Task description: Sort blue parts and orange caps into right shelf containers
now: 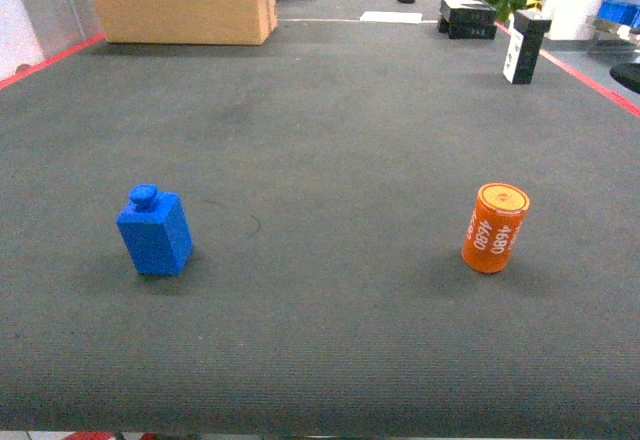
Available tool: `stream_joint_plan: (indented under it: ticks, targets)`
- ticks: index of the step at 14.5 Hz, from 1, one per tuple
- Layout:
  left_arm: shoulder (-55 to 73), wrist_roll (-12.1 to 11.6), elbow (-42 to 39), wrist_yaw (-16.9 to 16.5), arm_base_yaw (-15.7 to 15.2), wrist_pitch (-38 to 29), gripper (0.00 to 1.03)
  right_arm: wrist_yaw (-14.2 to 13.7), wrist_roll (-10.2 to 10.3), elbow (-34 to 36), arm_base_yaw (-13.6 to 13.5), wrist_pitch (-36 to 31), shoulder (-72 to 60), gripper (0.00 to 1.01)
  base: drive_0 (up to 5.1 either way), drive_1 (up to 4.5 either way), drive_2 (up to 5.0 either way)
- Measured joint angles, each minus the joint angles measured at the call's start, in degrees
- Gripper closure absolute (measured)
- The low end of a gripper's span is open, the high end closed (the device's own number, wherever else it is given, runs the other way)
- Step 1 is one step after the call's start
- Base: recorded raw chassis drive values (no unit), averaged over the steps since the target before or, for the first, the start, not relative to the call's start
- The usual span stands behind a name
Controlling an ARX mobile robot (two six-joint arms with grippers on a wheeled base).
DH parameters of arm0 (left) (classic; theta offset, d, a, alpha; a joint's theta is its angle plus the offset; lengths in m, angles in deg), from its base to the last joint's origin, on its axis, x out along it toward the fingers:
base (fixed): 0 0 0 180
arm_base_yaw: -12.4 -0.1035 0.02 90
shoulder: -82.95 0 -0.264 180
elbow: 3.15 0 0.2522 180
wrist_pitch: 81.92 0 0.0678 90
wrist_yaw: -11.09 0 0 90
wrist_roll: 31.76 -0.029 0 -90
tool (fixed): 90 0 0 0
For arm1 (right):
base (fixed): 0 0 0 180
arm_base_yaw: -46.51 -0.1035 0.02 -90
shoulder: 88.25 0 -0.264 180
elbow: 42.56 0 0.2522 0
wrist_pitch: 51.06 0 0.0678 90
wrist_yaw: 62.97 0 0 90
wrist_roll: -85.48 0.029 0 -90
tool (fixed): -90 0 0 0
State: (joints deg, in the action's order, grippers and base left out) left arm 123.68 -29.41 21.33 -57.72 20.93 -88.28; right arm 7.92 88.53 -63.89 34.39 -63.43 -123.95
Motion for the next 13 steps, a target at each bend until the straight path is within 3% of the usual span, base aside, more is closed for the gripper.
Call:
stream_joint_plan:
  ticks: [1, 2, 6, 13]
  targets:
    - [17.0, 0.1, 7.5, -6.6, -2.3, -11.1, 0.05, 3.2, 0.2, -7.4, -0.8, -14.3, -19.3, 0.03, 0.0, 0.0, 0.0]
    - [29.6, 0.1, 13.6, -9.2, -2.2, -14.7, 0.05, 5.0, 1.0, -14.1, -1.5, -20.9, -34.2, 0.03, 0.0, 0.0, 0.0]
    - [53.6, 0.0, 26.8, -11.1, 0.3, -15.0, 0.05, 6.5, 3.4, -27.7, -4.2, -21.4, -62.2, 0.03, 0.0, 0.0, 0.0]
    - [67.8, 2.8, 31.8, -13.1, 1.4, -17.9, 0.05, 5.2, 5.0, -31.0, -5.5, -22.5, -72.0, 0.03, 0.0, 0.0, 0.0]
